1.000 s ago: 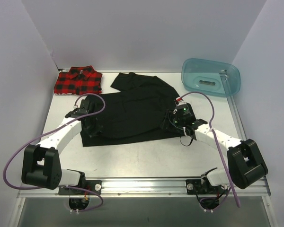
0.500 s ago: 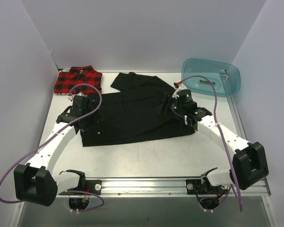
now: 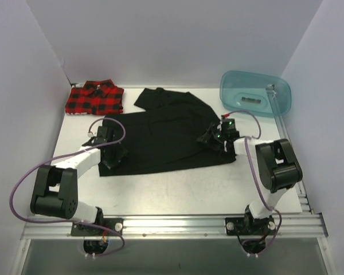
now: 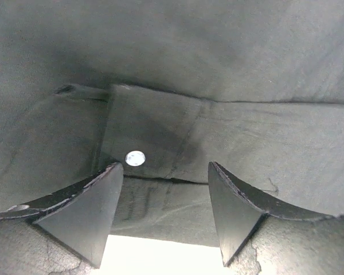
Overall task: Fold and stack the long sleeve shirts
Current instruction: Fold the shirt
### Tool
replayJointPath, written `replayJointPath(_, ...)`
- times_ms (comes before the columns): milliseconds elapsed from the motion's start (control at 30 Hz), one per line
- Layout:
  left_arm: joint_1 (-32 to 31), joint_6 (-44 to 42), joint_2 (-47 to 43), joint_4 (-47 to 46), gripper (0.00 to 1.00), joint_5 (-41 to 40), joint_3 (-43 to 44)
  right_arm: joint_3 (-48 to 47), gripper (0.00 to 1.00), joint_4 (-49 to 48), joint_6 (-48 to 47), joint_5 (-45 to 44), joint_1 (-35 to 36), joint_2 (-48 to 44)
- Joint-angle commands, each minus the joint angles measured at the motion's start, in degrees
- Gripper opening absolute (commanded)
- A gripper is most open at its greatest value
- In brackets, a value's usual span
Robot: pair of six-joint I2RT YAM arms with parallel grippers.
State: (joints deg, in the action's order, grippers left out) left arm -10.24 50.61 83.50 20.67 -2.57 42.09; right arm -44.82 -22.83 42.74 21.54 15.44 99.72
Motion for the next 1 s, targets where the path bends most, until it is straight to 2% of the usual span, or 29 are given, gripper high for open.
replayJointPath(0,1.1,3.8,0.0,-1.9,0.73,0.6,-6.3,3.2,0.44,-5.0,0.2,0.3,-3.2,0.3)
replayJointPath(133,1.5,5.6,-5.8,-1.6,0.72,1.9,-10.8,6.1,0.44,-4.6,-1.1,-0.4,-5.9,-3.0)
replayJointPath(233,1.8,5.3,-10.3,1.6,0.72,2.6,-11.0,5.6,0.44,1.8,-3.9,-3.8,-7.2,-7.3)
replayJointPath(300,1.7,3.8,-13.1,5.3,0.74,3.7,-10.0,4.1,0.44,10.2,-7.6,-6.7,-6.9,-10.7)
replayJointPath(400,1.2,0.6,-19.4,9.0,0.79,3.0,-8.6,1.6,0.44,18.4,-11.5,-11.8,-4.8,-15.2)
replayJointPath(533,-0.9,-4.6,-23.6,13.1,0.85,-0.7,-1.2,-2.5,0.44,27.3,-15.1,-19.1,3.7,-18.9)
replayJointPath(700,-2.0,-8.2,-19.4,13.4,0.83,-5.7,0.8,-5.7,0.41,34.6,-15.1,-27.7,9.3,-16.7)
replayJointPath(800,-2.2,-7.2,-12.9,12.2,0.81,-6.9,0.8,-6.5,0.39,36.6,-14.7,-28.1,9.4,-13.4)
replayJointPath(967,-2.3,-5.0,-7.4,11.4,0.78,-4.5,-0.9,-6.6,0.39,41.1,-15.1,-27.7,9.3,-8.5)
